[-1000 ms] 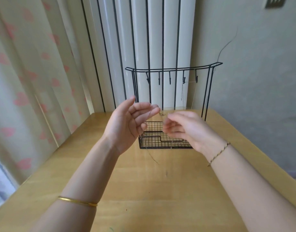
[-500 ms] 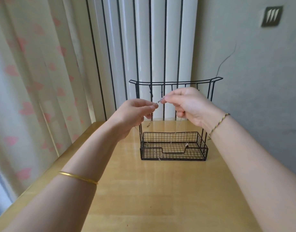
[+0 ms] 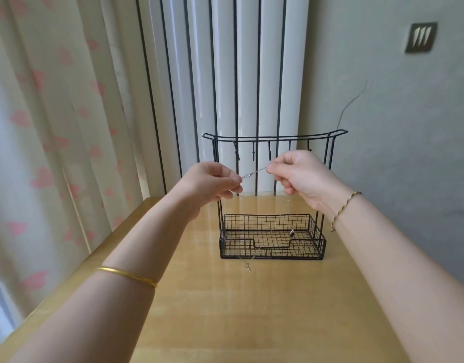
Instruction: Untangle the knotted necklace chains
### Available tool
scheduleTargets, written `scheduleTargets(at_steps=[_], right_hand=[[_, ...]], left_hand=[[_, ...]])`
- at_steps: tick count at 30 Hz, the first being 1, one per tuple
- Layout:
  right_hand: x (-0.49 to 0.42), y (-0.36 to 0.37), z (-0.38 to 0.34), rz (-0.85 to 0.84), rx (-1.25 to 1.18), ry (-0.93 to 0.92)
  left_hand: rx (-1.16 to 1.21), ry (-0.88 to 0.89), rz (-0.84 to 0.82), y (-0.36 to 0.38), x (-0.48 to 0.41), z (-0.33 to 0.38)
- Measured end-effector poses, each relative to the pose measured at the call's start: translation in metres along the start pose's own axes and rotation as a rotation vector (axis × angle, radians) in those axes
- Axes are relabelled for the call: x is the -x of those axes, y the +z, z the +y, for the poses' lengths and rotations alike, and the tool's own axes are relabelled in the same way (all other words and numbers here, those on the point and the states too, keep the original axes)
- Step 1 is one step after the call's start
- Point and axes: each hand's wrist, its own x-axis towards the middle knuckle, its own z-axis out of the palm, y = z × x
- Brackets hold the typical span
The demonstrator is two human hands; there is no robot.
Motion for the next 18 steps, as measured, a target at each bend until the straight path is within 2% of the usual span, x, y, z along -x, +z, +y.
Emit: scheduleTargets(at_steps=[6, 14, 18], right_hand=[[-0.013, 0.001, 0.002, 0.069, 0.011, -0.014], [-0.041, 0.011, 0.007, 0.242, 0.024, -0.031], [-0.052, 0.013, 0.009, 0.300, 0.116, -0.052]], left_hand=[[-0.227, 0.085, 0.196, 0.002, -0.018, 0.016], [0.006, 0.100, 0.220, 0.008, -0.044, 0.019], [-0.018, 0.137, 0.249, 0.008, -0.055, 0.016]])
